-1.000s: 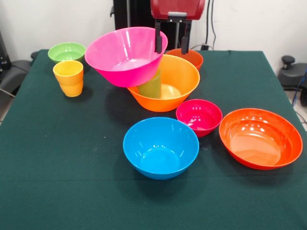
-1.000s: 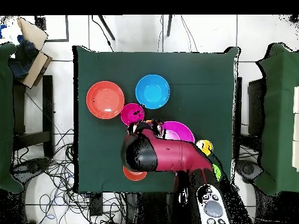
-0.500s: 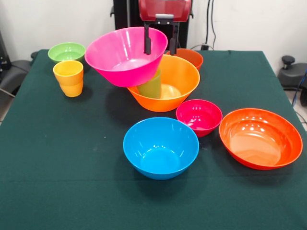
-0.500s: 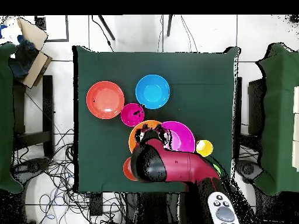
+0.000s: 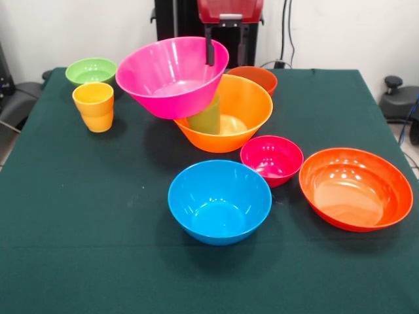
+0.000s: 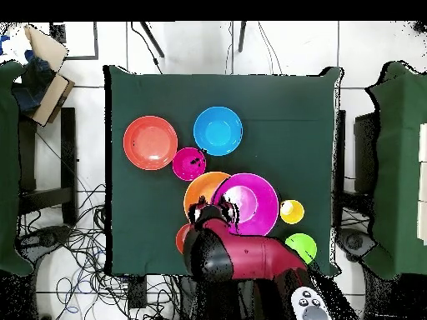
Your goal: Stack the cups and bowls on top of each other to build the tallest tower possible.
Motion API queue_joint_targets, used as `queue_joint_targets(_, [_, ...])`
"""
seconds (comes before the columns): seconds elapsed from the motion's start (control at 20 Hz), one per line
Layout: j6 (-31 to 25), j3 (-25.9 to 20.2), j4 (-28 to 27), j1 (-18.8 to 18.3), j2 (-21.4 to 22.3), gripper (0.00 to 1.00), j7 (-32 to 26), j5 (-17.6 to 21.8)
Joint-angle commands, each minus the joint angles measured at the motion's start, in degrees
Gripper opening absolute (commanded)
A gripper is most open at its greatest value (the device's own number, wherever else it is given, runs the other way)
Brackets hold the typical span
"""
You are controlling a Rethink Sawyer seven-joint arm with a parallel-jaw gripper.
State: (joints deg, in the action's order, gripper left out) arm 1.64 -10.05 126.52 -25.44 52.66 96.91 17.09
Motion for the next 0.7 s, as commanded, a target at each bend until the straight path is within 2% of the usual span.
queue_joint_targets(0.05, [2.1,-2.6,1.2,2.3,-2.7,1.00,6.3,3.7])
queue_joint_targets(0.25, [2.1,-1.7,-0.1,3.2,-3.7,1.00,6.1,3.3])
queue_joint_targets(0.45, [0.1,-3.6,-1.3,1.0,-4.2,1.00,4.6,3.7])
queue_joint_targets(0.55, [0.1,-3.4,-1.6,1.2,-4.3,1.00,4.6,3.6])
queue_joint_targets(0.6, [0.1,-3.3,-1.7,1.2,-4.3,0.00,4.5,3.6])
queue_joint_targets(0.7, [-0.4,-2.6,-1.8,1.7,-4.3,0.00,4.7,3.2])
